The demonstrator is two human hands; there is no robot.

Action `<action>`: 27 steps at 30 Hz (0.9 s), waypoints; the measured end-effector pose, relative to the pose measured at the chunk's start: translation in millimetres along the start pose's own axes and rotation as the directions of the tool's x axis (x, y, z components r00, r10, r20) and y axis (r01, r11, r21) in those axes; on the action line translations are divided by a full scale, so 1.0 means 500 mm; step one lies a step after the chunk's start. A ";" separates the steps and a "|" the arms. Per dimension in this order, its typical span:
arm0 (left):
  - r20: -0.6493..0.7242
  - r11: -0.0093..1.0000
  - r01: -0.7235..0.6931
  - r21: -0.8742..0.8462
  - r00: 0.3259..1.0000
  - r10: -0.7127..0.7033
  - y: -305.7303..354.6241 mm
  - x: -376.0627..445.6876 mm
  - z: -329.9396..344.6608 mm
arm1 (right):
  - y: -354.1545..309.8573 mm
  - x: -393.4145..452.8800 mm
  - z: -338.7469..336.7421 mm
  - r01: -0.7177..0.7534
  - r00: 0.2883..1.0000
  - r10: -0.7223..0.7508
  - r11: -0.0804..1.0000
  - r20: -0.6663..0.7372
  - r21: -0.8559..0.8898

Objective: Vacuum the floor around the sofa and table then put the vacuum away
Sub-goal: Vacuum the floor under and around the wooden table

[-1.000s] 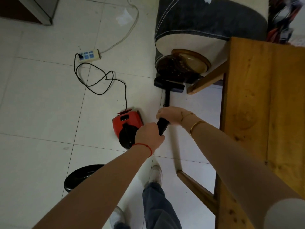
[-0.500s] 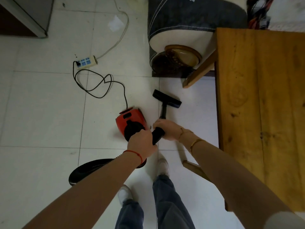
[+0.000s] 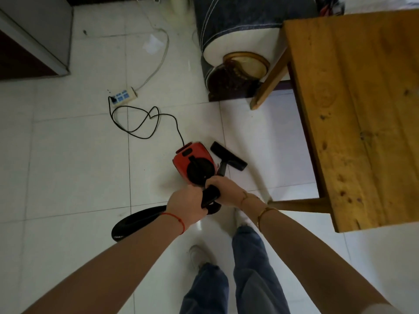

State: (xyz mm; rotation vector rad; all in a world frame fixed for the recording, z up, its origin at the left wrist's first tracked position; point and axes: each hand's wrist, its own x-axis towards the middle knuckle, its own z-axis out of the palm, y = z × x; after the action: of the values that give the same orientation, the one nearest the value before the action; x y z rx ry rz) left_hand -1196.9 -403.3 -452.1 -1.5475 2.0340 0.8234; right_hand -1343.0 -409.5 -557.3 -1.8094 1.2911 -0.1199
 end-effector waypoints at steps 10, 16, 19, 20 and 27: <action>-0.038 0.989 -0.079 0.124 0.996 0.084 0.022 0.089 -0.038 | 0.054 0.032 -0.036 -0.092 0.983 0.104 0.992 -0.151 0.084; -0.085 0.979 -0.124 0.162 0.987 0.139 0.087 0.215 -0.106 | 0.146 0.088 -0.134 -0.146 0.958 0.160 0.986 -0.236 0.075; -0.100 0.974 -0.145 0.175 0.981 0.164 0.128 0.280 -0.142 | 0.199 0.112 -0.192 -0.190 0.953 0.202 0.979 -0.227 0.072; -0.099 0.972 -0.155 0.177 0.980 0.175 0.142 0.302 -0.153 | 0.216 0.118 -0.212 -0.202 0.951 0.213 0.977 -0.226 0.068; -0.093 0.963 -0.194 0.186 0.973 0.213 0.228 0.414 -0.199 | 0.314 0.140 -0.326 -0.264 0.941 0.267 0.964 -0.207 0.042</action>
State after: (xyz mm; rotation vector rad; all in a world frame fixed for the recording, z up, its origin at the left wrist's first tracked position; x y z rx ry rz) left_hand -1362.1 -593.9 -497.7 -1.3302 2.3095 0.6202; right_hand -1510.3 -572.8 -595.2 -1.6254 1.6695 -0.1757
